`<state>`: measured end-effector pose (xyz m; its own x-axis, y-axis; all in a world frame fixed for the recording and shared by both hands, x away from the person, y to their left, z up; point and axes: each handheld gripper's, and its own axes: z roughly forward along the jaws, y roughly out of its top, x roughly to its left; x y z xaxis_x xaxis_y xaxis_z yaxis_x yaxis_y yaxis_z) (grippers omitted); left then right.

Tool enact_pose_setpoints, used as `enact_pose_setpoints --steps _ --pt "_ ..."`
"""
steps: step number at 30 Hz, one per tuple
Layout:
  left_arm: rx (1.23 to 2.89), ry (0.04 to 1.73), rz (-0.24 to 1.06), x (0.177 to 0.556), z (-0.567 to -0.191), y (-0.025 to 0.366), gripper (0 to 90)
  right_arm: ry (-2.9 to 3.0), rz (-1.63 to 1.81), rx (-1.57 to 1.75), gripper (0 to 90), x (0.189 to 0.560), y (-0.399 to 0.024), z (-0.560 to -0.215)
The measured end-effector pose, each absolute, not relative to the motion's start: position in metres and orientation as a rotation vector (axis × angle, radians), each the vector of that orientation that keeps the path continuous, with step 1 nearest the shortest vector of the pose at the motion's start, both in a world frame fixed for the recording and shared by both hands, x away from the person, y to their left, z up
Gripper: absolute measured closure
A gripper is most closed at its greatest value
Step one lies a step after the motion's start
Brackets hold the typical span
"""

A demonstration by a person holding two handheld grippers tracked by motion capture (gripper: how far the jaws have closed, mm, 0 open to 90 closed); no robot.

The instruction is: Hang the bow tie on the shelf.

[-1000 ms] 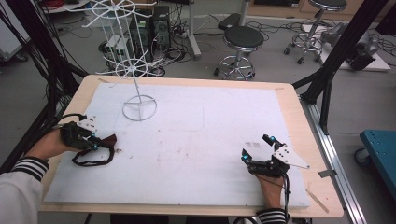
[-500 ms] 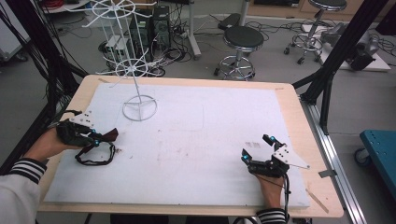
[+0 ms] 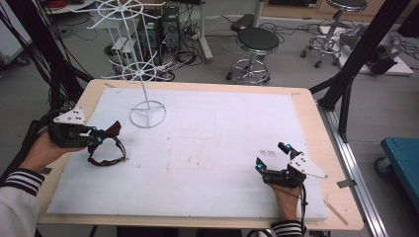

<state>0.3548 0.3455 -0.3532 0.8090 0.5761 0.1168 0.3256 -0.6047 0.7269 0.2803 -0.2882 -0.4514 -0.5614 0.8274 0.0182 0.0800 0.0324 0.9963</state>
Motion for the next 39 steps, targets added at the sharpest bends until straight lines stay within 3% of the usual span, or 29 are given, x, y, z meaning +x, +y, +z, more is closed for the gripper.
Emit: enact_pose_setpoints --steps 24,39 --pt "1.878 0.647 0.512 0.345 -0.325 0.348 75.7 1.710 1.588 0.926 0.6 0.280 -0.288 -0.451" --pt "1.757 0.592 0.551 0.345 -0.301 0.338 75.8 1.710 1.586 0.920 0.6 0.281 -0.288 -0.451"
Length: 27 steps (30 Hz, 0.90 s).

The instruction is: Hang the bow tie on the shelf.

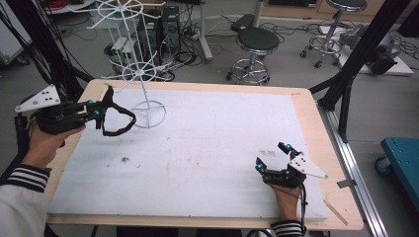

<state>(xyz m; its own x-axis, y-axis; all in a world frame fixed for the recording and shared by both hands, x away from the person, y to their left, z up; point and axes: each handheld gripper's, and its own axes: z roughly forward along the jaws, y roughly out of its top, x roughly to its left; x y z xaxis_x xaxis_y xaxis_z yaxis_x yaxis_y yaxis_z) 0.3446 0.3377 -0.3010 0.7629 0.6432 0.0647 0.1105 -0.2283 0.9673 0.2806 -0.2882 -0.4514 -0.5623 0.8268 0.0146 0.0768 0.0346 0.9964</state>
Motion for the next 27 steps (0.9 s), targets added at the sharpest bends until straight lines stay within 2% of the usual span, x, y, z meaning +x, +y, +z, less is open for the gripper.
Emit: enact_pose_setpoints --steps 27 --pt "1.635 0.654 0.664 0.365 -0.280 0.322 75.8 1.712 1.587 0.928 0.6 0.280 -0.288 -0.451"
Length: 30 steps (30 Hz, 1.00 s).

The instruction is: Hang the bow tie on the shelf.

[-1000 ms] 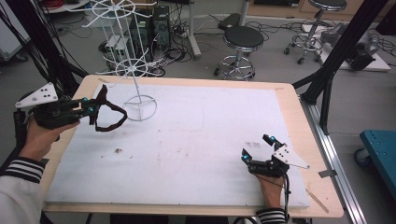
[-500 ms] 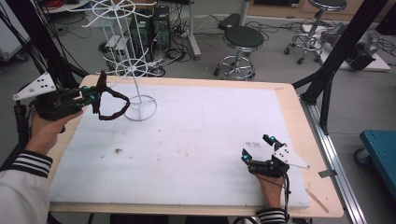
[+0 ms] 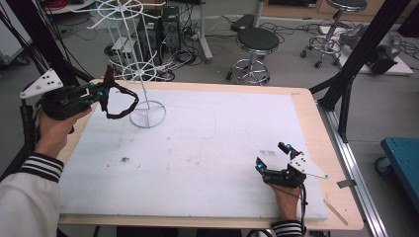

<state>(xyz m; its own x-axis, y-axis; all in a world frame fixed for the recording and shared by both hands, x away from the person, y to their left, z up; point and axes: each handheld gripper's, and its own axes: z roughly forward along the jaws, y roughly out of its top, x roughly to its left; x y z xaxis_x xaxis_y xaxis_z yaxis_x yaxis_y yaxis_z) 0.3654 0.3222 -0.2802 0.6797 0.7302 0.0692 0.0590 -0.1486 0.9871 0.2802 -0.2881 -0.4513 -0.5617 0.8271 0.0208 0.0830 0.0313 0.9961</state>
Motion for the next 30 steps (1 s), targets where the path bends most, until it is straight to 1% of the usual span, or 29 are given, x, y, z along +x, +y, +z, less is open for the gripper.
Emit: enact_pose_setpoints --steps 16,30 --pt "1.623 0.761 0.688 0.385 -0.283 0.322 75.8 1.711 1.590 0.928 0.6 0.280 -0.288 -0.451" --pt "1.665 0.812 0.703 0.403 -0.277 0.306 75.8 1.706 1.590 0.923 0.6 0.281 -0.289 -0.451"
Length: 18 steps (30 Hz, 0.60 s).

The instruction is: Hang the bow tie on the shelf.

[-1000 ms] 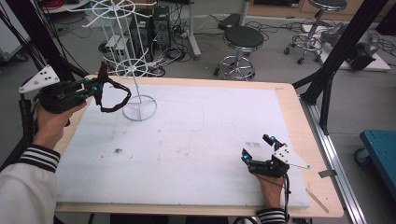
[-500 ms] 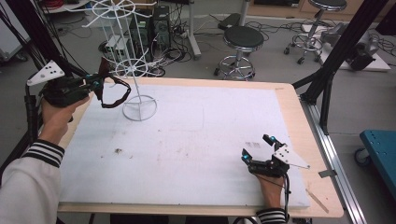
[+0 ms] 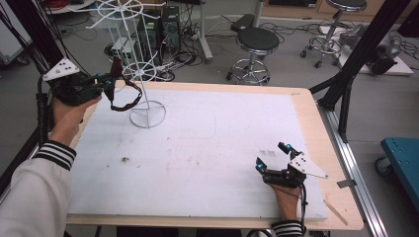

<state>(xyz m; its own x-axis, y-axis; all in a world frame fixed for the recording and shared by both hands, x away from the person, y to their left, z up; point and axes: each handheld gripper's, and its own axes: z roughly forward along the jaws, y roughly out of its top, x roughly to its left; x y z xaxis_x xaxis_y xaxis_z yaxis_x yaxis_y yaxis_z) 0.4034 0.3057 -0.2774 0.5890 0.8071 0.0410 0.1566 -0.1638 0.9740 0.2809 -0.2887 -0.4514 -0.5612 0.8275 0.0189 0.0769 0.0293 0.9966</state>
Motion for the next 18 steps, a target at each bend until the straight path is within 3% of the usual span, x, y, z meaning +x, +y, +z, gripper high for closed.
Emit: enact_pose_setpoints --steps 18 --pt "1.689 0.885 0.698 0.4121 -0.2759 0.2983 75.3 1.707 1.593 0.922 0.6 0.2811 -0.2888 -0.4515"
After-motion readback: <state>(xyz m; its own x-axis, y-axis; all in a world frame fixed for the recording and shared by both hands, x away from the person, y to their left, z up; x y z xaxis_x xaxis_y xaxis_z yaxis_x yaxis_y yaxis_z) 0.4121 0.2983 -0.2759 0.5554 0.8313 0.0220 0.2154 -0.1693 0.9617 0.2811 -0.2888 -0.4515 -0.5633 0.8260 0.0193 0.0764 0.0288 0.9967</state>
